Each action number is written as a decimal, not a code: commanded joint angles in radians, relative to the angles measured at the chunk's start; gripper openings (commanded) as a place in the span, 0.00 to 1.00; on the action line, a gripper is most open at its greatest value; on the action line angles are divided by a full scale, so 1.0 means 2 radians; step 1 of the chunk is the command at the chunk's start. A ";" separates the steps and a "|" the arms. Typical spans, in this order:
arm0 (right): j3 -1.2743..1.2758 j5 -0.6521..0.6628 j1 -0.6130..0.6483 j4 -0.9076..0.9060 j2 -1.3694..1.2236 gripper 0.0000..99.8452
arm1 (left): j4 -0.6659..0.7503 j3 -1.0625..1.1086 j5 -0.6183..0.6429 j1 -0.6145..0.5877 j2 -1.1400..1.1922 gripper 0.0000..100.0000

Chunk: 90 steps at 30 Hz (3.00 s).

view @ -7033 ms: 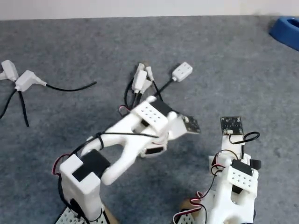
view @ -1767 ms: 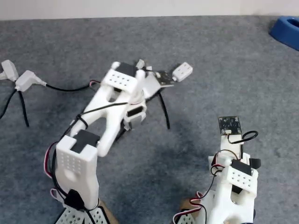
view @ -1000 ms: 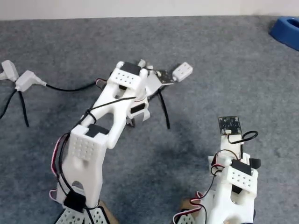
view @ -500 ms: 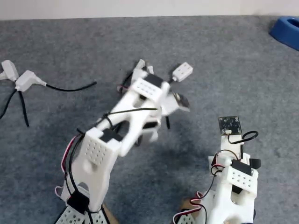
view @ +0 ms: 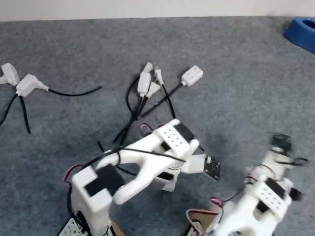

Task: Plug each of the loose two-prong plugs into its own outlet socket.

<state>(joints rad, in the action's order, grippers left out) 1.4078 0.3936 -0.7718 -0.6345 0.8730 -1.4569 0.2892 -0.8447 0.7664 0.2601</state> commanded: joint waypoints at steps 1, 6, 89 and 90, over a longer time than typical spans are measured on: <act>-0.043 -0.044 -0.049 0.034 0.003 0.48 | 0.062 0.037 -0.004 -0.023 -0.066 0.00; -0.103 -0.076 -0.051 0.034 0.007 0.48 | 0.118 0.048 0.025 -0.052 -0.078 0.01; -0.201 -0.027 -0.086 0.013 0.007 0.48 | 0.150 -0.068 -0.016 -0.137 0.072 0.22; -0.201 -0.027 -0.086 0.013 0.007 0.48 | 0.157 -0.072 -0.016 -0.146 0.076 0.20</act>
<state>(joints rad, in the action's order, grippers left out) 1.0487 0.3291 -0.9314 -0.6038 0.8715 -1.2052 0.1557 -0.8508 0.5286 0.3491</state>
